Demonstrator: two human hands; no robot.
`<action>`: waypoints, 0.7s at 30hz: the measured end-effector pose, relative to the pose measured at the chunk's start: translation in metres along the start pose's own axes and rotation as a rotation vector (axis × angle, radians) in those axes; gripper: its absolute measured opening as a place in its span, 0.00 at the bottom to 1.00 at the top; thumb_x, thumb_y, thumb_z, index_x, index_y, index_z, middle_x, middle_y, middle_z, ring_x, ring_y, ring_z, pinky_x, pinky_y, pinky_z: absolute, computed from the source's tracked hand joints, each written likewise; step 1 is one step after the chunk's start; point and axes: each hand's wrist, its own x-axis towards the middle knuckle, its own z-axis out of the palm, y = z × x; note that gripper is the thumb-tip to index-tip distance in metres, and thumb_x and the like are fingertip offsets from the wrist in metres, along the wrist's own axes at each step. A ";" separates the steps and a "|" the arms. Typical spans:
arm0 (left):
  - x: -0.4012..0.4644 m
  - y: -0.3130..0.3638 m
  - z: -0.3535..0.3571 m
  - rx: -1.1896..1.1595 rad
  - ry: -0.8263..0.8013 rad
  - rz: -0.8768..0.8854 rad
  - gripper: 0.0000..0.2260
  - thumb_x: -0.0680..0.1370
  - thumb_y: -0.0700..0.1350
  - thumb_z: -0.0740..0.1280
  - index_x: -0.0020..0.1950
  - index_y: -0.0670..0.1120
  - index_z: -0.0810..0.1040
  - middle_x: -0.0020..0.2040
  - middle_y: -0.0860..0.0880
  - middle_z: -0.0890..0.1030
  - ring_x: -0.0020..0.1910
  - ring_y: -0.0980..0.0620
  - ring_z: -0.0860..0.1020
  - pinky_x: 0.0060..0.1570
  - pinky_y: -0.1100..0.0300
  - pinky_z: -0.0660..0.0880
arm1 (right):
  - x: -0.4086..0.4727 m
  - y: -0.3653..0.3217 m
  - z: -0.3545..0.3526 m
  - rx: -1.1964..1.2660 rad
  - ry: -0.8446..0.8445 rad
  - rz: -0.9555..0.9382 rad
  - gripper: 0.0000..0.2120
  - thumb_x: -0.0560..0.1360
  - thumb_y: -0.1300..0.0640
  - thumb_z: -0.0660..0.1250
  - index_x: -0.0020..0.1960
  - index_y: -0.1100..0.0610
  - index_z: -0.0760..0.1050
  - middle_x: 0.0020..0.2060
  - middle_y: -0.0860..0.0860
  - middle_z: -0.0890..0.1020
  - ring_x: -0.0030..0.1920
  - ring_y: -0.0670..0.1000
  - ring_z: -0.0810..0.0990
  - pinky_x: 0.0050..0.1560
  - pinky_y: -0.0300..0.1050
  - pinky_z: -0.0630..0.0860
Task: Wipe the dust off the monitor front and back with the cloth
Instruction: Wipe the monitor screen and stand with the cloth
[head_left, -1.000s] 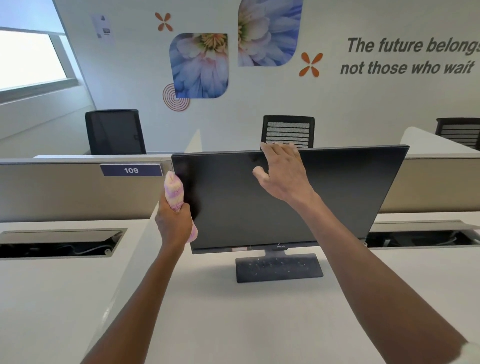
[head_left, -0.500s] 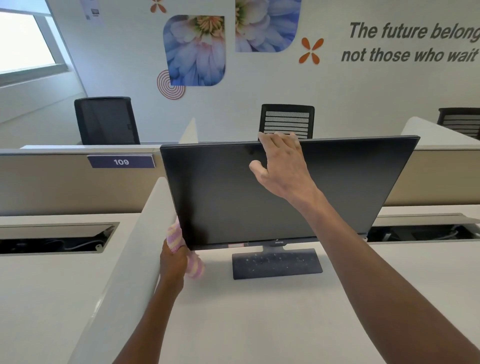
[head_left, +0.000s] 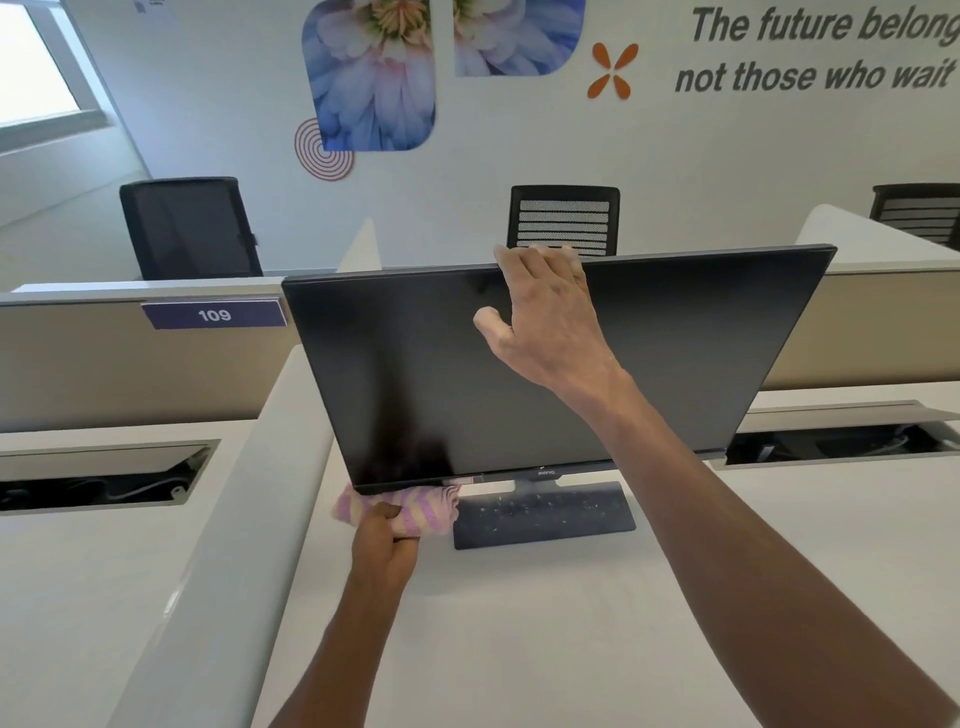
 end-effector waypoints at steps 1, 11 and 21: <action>0.000 -0.008 0.006 -0.029 0.001 -0.031 0.28 0.78 0.28 0.51 0.75 0.48 0.65 0.67 0.42 0.74 0.66 0.39 0.73 0.71 0.39 0.64 | 0.000 0.000 0.000 0.001 -0.002 -0.002 0.31 0.72 0.43 0.55 0.72 0.57 0.65 0.65 0.52 0.75 0.69 0.55 0.67 0.77 0.57 0.52; -0.012 -0.081 0.052 0.098 -0.026 -0.193 0.19 0.79 0.30 0.55 0.68 0.44 0.66 0.54 0.41 0.77 0.51 0.42 0.77 0.61 0.41 0.71 | 0.000 0.003 0.000 -0.020 -0.011 -0.030 0.32 0.72 0.43 0.58 0.72 0.57 0.65 0.65 0.52 0.74 0.69 0.55 0.67 0.76 0.57 0.55; -0.045 -0.079 0.044 0.500 -0.120 -0.319 0.13 0.76 0.30 0.60 0.57 0.44 0.72 0.57 0.39 0.76 0.56 0.38 0.77 0.59 0.43 0.76 | -0.002 0.000 -0.007 -0.017 -0.061 -0.036 0.32 0.74 0.45 0.62 0.74 0.56 0.61 0.71 0.51 0.68 0.75 0.54 0.61 0.78 0.55 0.50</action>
